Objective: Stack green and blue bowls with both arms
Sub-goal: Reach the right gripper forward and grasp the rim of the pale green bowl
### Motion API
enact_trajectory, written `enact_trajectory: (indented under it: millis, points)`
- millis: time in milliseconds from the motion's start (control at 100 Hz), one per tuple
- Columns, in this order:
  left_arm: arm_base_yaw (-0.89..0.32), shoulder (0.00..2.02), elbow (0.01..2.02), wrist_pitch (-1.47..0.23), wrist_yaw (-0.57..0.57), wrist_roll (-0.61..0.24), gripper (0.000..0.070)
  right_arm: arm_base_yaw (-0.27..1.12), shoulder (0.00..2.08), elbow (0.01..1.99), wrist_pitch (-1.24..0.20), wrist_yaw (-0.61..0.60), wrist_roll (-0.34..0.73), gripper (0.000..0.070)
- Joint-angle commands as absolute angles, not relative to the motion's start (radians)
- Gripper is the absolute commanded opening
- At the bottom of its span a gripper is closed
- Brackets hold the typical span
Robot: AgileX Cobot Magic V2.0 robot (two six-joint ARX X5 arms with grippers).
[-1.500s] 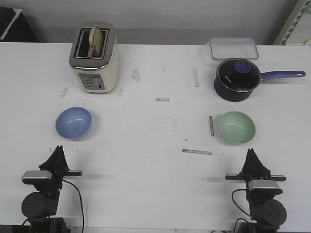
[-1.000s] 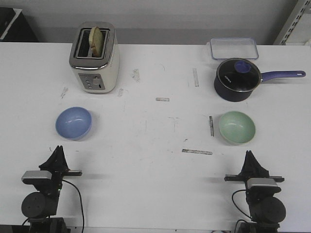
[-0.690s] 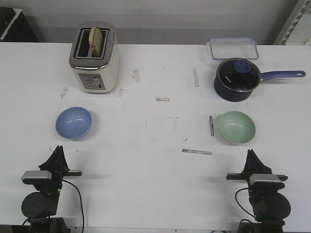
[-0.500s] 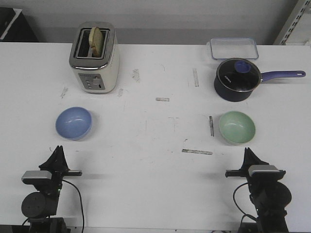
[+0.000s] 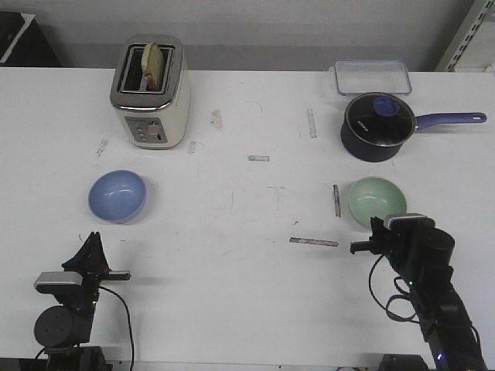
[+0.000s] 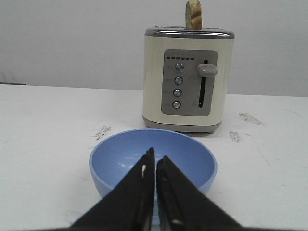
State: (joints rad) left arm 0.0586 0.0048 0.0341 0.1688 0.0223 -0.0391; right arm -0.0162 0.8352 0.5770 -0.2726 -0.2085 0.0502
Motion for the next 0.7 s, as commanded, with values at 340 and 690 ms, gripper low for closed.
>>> enact_trajectory:
  millis: [340, 690]
  points:
    - [0.060, 0.003, 0.013, 0.181, 0.019, -0.030, 0.0002, -0.059, 1.172, 0.973, -0.536, -0.287, 0.230, 0.0011]
    - [0.060, 0.003, 0.013, 0.181, 0.019, -0.030, 0.0002, -0.272, 1.333, 1.141, -0.691, -0.519, 0.247, 0.0216]
